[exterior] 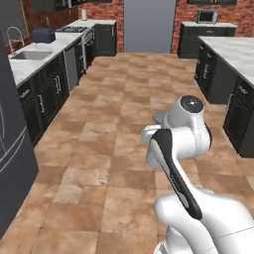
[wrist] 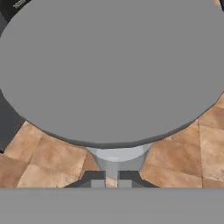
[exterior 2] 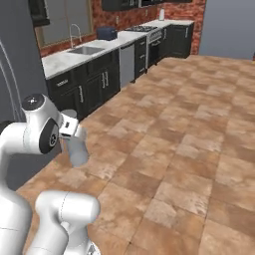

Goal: There is a tray on the dining counter. Grab the cup, mug, and pitcher and place them on the tray. The pitcher may be placed next to the tray if it cannot fit the tray.

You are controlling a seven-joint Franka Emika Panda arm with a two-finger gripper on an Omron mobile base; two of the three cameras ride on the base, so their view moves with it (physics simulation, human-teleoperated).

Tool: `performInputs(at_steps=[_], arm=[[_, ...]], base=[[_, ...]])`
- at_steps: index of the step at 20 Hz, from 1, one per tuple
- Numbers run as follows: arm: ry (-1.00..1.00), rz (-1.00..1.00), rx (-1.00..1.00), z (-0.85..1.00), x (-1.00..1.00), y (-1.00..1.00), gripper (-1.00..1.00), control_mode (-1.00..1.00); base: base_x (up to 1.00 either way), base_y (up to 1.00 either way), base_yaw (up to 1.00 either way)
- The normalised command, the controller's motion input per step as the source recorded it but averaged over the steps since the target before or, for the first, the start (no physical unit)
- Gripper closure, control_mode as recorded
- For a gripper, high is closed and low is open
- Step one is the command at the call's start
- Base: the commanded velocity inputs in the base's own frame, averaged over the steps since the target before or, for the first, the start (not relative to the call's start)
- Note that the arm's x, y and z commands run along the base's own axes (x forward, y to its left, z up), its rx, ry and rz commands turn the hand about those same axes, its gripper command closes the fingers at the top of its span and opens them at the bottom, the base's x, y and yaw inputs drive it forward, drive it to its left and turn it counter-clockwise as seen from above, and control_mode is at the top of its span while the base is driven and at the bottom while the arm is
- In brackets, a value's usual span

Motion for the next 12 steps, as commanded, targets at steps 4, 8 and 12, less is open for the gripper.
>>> performInputs(at_steps=[4,8,12], arm=[[0.00,0.00,0.00,0.00,0.00,0.00,1.00,1.00],[0.00,0.00,0.00,0.00,0.00,0.00,1.00,1.00],[0.00,0.00,0.00,0.00,0.00,0.00,1.00,1.00]], base=[[0.00,-0.24,-0.74],[0.00,-0.26,-0.76],[0.00,-0.31,-0.75]])
